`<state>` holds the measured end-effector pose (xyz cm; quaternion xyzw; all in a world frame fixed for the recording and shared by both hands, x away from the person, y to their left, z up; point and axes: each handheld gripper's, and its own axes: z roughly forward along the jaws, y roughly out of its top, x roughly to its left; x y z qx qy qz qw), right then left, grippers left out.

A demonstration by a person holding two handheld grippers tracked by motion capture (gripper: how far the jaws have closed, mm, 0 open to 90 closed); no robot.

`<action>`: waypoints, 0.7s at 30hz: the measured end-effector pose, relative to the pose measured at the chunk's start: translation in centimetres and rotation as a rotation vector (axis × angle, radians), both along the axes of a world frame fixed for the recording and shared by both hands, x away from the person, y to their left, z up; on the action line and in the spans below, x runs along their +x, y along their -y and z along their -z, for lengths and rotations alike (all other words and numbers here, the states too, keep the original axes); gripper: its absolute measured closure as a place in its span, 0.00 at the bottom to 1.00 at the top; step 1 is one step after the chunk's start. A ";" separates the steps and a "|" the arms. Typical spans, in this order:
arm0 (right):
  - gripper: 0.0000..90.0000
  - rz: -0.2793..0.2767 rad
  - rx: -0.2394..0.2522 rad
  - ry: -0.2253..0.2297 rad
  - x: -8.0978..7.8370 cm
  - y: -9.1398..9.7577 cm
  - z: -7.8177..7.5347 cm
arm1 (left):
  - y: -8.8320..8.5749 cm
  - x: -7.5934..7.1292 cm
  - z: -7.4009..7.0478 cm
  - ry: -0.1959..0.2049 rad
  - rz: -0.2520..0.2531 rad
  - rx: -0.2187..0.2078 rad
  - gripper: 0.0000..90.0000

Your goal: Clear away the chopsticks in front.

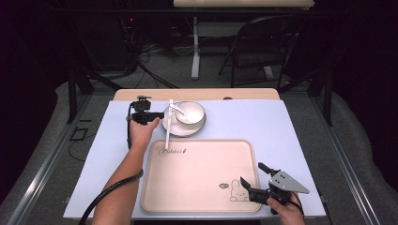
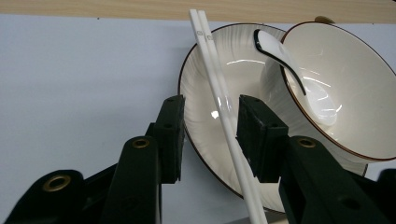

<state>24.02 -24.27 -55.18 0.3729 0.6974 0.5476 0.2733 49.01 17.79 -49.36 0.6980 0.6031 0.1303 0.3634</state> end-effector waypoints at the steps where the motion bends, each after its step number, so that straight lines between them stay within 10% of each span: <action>1: 0.16 0.000 0.000 0.000 0.0 0.0 0.0 | 0.1 0.1 0.0 0.002 0.004 -0.006 0.68; 21: 0.16 0.000 0.002 -0.004 0.0 0.0 0.0 | 1.0 1.3 0.9 -0.035 0.022 0.011 0.78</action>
